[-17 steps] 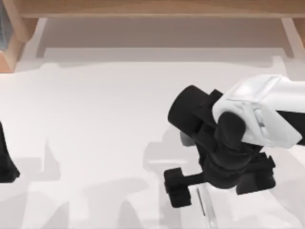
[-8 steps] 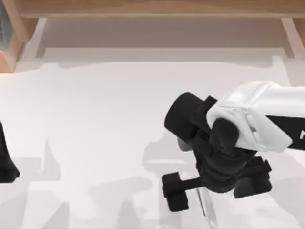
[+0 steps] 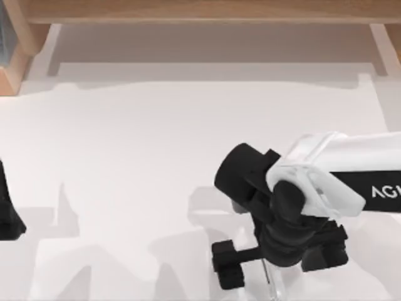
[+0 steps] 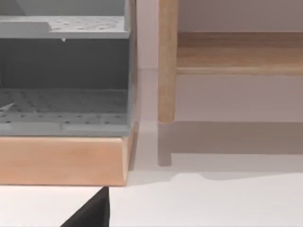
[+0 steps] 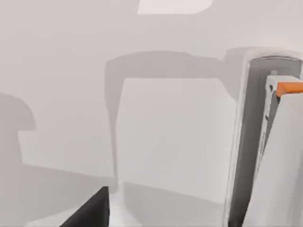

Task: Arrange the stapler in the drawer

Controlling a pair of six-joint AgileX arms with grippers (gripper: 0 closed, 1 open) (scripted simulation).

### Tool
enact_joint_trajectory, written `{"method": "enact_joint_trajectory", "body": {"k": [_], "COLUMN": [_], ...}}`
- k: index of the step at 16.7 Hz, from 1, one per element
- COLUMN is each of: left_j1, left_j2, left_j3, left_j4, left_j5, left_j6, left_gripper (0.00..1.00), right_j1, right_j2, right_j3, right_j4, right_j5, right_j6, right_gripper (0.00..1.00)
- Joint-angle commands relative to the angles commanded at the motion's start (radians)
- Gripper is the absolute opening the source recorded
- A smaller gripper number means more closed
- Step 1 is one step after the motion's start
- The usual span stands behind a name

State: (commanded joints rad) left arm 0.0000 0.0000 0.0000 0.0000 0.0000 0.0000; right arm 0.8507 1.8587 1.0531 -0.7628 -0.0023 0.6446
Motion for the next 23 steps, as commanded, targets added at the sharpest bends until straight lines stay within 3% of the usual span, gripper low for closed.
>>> {"method": "enact_joint_trajectory", "body": {"k": [1,14,23], "left_j1": [0.000,0.000,0.000], "left_j2": [0.000,0.000,0.000], "left_j3": [0.000,0.000,0.000], "left_j4": [0.000,0.000,0.000], "left_j5": [0.000,0.000,0.000], "left_j6": [0.000,0.000,0.000], "left_gripper": [1.00,1.00,1.00], "right_j1": [0.000,0.000,-0.001], "right_j2": [0.000,0.000,-0.001], "right_j3": [0.000,0.000,0.000], "right_j4": [0.000,0.000,0.000], "right_j5": [0.000,0.000,0.000], "right_j6": [0.000,0.000,0.001], "right_gripper": [1.00,0.02,0.00]}}
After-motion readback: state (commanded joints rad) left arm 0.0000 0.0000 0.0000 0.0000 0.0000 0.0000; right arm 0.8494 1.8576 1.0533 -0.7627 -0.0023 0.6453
